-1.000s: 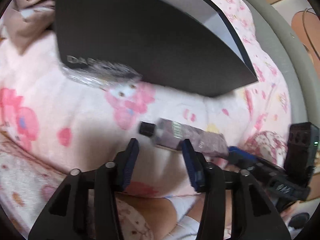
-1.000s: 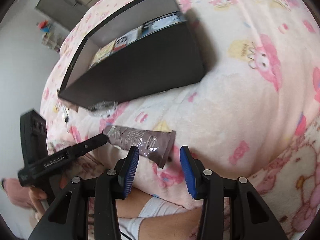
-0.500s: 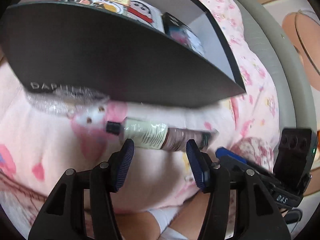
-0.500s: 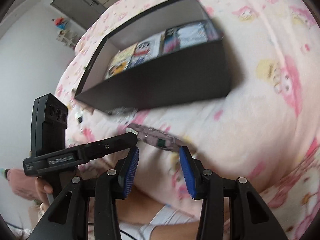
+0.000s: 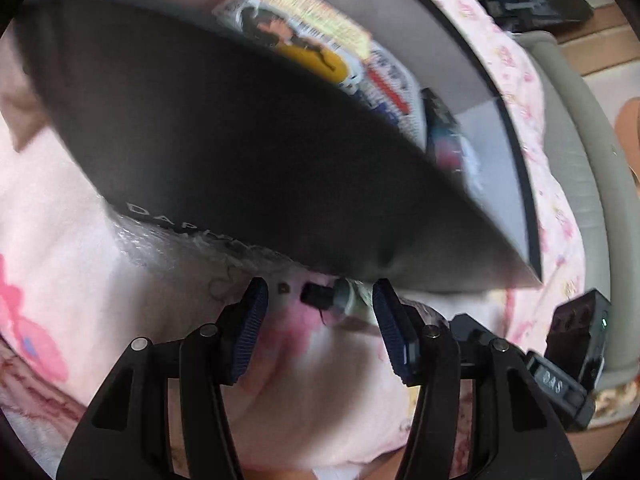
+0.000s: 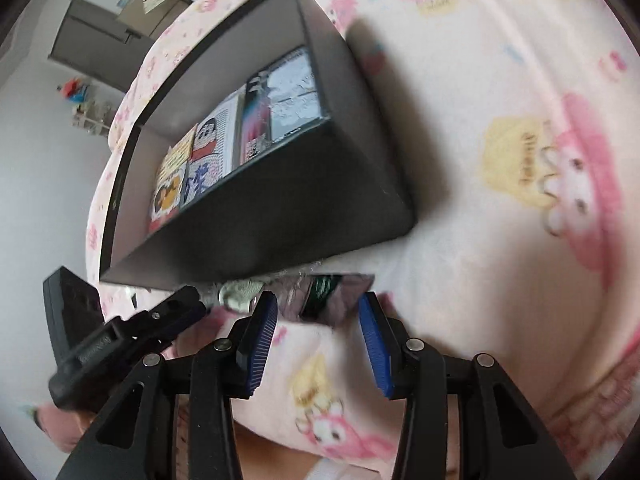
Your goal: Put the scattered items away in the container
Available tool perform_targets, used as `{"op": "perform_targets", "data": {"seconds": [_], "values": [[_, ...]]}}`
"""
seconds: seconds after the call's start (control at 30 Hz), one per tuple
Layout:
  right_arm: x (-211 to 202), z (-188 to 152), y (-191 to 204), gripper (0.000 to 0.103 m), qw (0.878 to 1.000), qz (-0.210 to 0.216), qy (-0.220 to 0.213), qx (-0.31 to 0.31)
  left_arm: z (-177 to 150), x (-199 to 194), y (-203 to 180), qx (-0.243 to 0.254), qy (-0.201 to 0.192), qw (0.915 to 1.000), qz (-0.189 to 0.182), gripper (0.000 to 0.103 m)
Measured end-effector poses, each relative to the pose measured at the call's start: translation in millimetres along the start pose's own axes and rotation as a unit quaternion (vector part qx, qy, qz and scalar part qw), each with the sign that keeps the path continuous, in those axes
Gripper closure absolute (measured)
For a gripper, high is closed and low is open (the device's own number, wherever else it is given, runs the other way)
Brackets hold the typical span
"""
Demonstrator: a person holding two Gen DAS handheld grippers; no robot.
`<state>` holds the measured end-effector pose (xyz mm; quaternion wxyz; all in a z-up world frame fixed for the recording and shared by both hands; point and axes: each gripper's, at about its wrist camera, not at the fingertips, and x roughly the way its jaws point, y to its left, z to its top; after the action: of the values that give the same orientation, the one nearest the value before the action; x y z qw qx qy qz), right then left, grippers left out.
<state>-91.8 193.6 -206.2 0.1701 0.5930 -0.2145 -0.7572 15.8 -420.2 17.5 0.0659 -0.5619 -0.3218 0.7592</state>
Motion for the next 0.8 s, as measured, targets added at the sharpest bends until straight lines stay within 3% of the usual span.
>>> {"op": "perform_targets", "data": {"seconds": [0.13,0.23,0.4,0.57,0.67,0.8], "values": [[4,-5,0,0.063,1.0,0.009,-0.009,-0.007,-6,7,-9,0.025,-0.006,0.9994,0.023,0.048],[0,-10,3,0.066,0.999,0.042,-0.008,-0.016,-12,9,-19,0.05,0.004,0.9984,0.024,0.052],[-14,-27,17,0.066,0.999,0.021,-0.016,-0.041,-25,-9,-20,0.041,0.021,0.9989,-0.005,0.052],[-41,-52,19,0.064,0.998,0.028,-0.01,-0.051,-50,-31,-32,0.069,0.038,0.9969,-0.001,0.052],[-29,-58,15,0.064,0.998,0.0,0.017,-0.059,-54,-17,-34,0.083,0.055,0.995,0.011,0.05],[-13,-56,16,0.064,0.998,0.008,0.035,-0.048,-58,1,-32,0.074,0.067,0.995,0.008,0.046]]}}
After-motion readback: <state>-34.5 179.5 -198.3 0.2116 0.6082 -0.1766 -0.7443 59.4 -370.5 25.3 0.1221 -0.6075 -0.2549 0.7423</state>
